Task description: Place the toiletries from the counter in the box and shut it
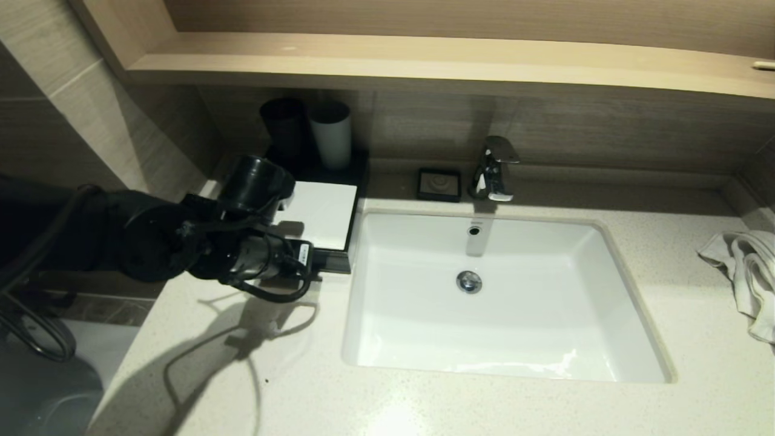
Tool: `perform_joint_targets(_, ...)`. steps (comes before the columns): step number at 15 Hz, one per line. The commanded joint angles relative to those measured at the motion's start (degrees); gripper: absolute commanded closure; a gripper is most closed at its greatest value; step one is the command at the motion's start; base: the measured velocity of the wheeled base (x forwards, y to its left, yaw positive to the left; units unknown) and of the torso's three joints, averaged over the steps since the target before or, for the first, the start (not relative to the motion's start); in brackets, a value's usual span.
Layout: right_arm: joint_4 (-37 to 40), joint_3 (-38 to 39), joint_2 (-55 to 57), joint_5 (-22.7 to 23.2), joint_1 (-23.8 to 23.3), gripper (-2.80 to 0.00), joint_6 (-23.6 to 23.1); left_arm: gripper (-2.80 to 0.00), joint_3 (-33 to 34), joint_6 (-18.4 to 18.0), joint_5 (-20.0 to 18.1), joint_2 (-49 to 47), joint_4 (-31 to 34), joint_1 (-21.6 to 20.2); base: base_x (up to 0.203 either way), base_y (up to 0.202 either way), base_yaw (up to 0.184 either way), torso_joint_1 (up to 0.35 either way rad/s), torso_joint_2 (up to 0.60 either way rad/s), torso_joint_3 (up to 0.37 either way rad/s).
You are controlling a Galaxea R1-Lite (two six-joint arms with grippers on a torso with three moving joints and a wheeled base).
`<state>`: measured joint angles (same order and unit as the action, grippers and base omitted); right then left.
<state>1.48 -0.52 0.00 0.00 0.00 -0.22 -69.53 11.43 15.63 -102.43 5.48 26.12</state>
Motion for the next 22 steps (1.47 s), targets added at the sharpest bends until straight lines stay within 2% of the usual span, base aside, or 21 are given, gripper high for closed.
perform_joint_targets(1,0.0,0.0,0.0,0.0,0.0,0.00,0.0,0.00,3.3,0.0,-0.1,4.5,1.6,0.1,0.000,0.000,0.000,0.000,0.00,0.000)
perform_joint_targets(7,0.0,0.0,0.0,0.0,0.0,0.00,0.0,0.00,9.6,-0.7,0.1,12.6,2.1,0.0,0.000,0.000,0.000,0.000,0.00,0.000)
perform_joint_targets(9,0.0,0.0,0.0,0.1,0.0,0.00,0.0,0.00,11.0,-2.5,0.1,15.0,1.8,-0.7,0.000,0.000,0.000,0.000,0.00,0.000)
perform_joint_targets(11,0.0,0.0,0.0,0.1,0.0,0.00,0.0,0.00,11.5,-4.5,0.1,16.9,1.5,-3.2,0.000,0.000,0.000,0.000,0.00,0.000)
perform_joint_targets(15,0.0,0.0,0.0,0.1,0.0,0.00,0.0,0.00,11.6,-8.4,-0.6,19.9,1.3,-12.5,0.000,0.000,0.000,0.000,0.00,0.000)
perform_joint_targets(16,0.0,0.0,0.0,0.0,0.0,0.00,0.0,0.00,11.6,-9.4,-1.4,20.6,1.2,-14.7,0.000,0.000,0.000,0.000,0.00,0.000)
perform_joint_targets(18,0.0,0.0,0.0,0.0,0.0,0.00,0.0,0.00,11.6,-10.7,-5.4,22.5,1.1,-18.5,0.000,0.000,0.000,0.000,0.00,0.000)
perform_joint_targets(20,0.0,0.0,0.0,0.1,0.0,0.00,0.0,0.00,11.6,-11.4,-7.3,23.7,1.1,-20.7,0.000,0.000,0.000,0.000,0.00,0.000)
perform_joint_targets(22,0.0,0.0,0.0,0.1,0.0,0.00,0.0,0.00,12.3,-11.6,-7.4,24.8,1.0,-21.1,0.000,0.000,0.000,0.000,0.00,0.000)
